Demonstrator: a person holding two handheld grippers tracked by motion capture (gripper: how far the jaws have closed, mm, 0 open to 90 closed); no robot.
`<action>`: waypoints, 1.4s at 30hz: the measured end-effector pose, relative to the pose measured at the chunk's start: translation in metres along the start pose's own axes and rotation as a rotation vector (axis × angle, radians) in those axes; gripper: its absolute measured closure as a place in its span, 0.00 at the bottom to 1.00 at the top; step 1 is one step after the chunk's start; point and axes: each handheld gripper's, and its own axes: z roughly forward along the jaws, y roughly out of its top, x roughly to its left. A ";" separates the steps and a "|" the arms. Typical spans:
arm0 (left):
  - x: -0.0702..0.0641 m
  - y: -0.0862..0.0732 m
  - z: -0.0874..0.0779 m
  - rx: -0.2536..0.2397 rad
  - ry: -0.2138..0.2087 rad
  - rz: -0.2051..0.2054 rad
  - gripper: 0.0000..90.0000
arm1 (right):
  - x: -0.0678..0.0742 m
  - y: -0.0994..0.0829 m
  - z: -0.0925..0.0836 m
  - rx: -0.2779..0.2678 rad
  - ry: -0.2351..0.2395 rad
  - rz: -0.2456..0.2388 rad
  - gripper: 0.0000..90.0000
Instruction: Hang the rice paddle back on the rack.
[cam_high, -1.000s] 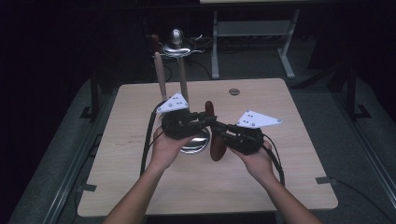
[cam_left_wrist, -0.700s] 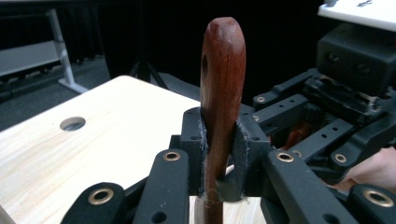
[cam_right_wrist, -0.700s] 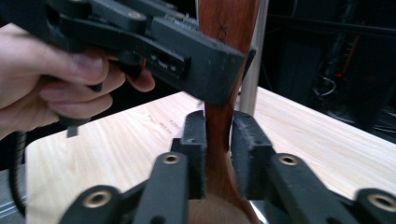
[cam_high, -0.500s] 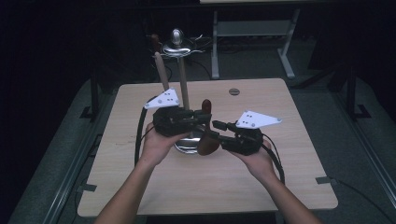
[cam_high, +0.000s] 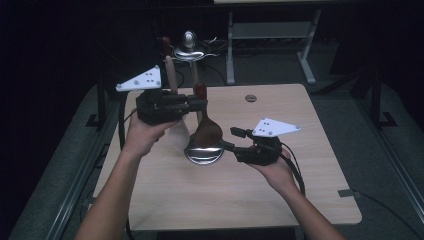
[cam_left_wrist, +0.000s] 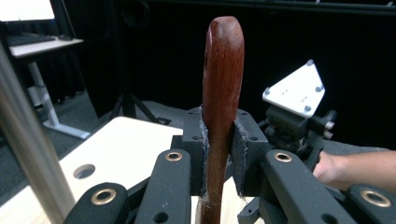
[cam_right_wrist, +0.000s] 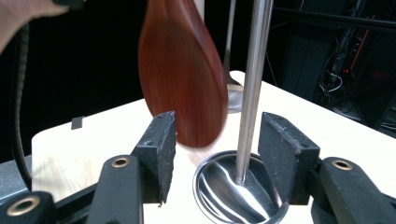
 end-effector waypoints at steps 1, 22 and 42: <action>0.002 0.003 -0.002 -0.001 -0.002 -0.001 0.86 | 0.000 0.000 0.000 0.003 0.000 0.002 0.50; 0.045 0.019 -0.009 -0.010 -0.064 -0.078 0.86 | -0.011 -0.007 -0.011 0.013 -0.048 0.021 0.46; 0.024 0.004 -0.025 0.077 0.121 0.018 0.52 | -0.018 -0.010 -0.011 0.064 -0.082 0.017 0.39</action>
